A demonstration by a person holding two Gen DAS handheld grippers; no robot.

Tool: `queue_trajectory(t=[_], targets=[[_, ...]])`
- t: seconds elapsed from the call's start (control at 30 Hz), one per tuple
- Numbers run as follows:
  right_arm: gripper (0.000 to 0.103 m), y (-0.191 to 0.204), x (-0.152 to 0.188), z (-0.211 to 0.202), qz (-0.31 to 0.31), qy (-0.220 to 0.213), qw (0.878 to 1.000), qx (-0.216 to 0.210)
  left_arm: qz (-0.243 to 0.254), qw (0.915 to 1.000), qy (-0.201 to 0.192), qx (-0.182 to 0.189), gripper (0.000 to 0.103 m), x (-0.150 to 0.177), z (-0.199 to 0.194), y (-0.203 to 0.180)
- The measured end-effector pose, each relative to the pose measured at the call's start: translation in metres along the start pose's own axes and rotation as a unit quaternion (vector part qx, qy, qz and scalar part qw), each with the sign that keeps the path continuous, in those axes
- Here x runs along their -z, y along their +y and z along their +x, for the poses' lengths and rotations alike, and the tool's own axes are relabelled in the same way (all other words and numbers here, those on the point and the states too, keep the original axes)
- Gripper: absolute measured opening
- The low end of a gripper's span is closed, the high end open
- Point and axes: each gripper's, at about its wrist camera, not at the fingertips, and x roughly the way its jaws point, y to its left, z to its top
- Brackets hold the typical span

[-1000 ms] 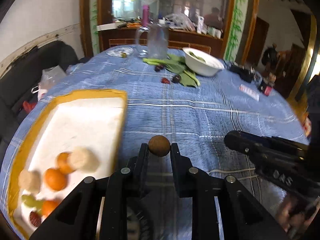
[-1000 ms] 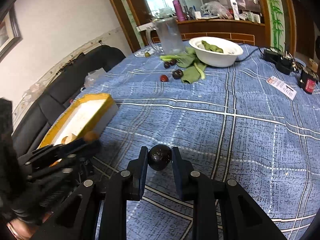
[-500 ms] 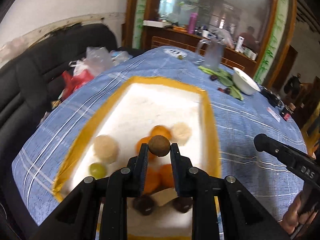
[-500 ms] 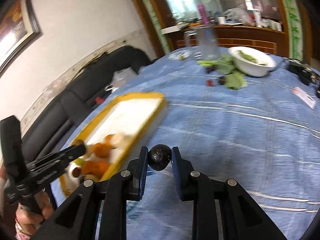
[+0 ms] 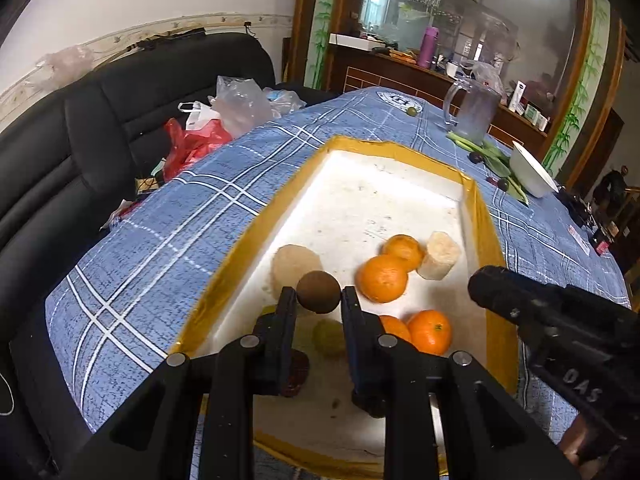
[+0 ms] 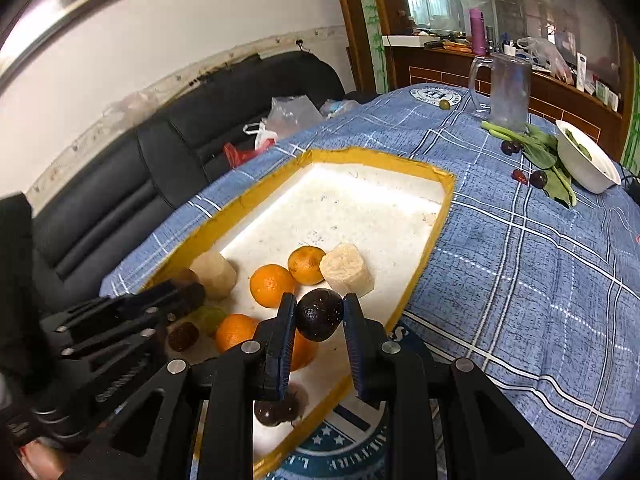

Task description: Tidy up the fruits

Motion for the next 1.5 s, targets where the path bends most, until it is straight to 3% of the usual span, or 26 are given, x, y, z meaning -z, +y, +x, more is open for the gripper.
queue_trajectory(t=[0.07, 0.1, 0.23, 0.4, 0.53, 0.83, 0.93, 1.0, 1.1, 1.17, 1.23, 1.3, 1.37, 1.5], targets=[[0.027, 0.001, 0.001, 0.006, -0.002, 0.004, 1.0, 0.004, -0.004, 1.0, -0.006, -0.004, 0.054, 0.0, -0.003, 0.004], [0.03, 0.002, 0.001, 0.007, -0.004, 0.006, 1.0, 0.004, -0.006, 0.9999, -0.01, -0.004, 0.058, 0.0, -0.005, 0.006], [0.055, 0.006, 0.003, 0.007, -0.008, -0.001, 1.0, 0.014, -0.004, 0.9999, -0.013, -0.011, 0.063, 0.0, -0.01, 0.007], [0.056, 0.005, 0.003, -0.004, 0.003, -0.013, 1.0, 0.017, 0.001, 0.9997, -0.019, -0.016, 0.073, 0.001, -0.016, 0.003], [0.069, 0.003, 0.006, -0.018, 0.014, -0.026, 0.999, 0.028, 0.003, 0.9995, -0.025, -0.017, 0.075, 0.001, -0.021, -0.002], [0.071, -0.002, 0.024, -0.035, 0.032, -0.035, 0.998, 0.047, 0.019, 0.9992, -0.032, -0.017, 0.075, 0.007, -0.031, -0.015], [0.071, -0.002, 0.03, -0.039, 0.034, -0.037, 0.997, 0.051, 0.02, 0.9967, -0.061, -0.05, 0.077, 0.009, -0.042, -0.018], [0.071, 0.001, 0.033, -0.044, 0.03, -0.042, 0.997, 0.056, 0.021, 0.9882, -0.104, -0.111, 0.093, 0.01, -0.057, -0.022], [0.073, 0.008, 0.036, -0.052, 0.018, -0.052, 0.996, 0.065, 0.013, 0.9642, -0.191, -0.184, 0.103, 0.016, -0.09, -0.029], [0.075, 0.014, 0.038, -0.057, 0.008, -0.061, 0.996, 0.072, 0.0, 0.948, -0.248, -0.2, 0.103, 0.02, -0.113, -0.032], [0.077, 0.02, 0.041, -0.062, -0.001, -0.068, 0.995, 0.076, -0.013, 0.9412, -0.285, -0.18, 0.103, 0.025, -0.13, -0.03], [0.077, 0.026, 0.043, -0.066, -0.009, -0.072, 0.994, 0.078, -0.025, 0.9474, -0.29, -0.132, 0.103, 0.029, -0.136, -0.023], [0.078, 0.031, 0.046, -0.068, -0.016, -0.075, 0.994, 0.079, -0.032, 0.9573, -0.27, -0.097, 0.103, 0.032, -0.135, -0.017], [0.079, 0.037, 0.052, -0.07, -0.025, -0.076, 0.993, 0.083, -0.013, 0.9657, -0.236, -0.108, 0.103, 0.033, -0.128, -0.021]])
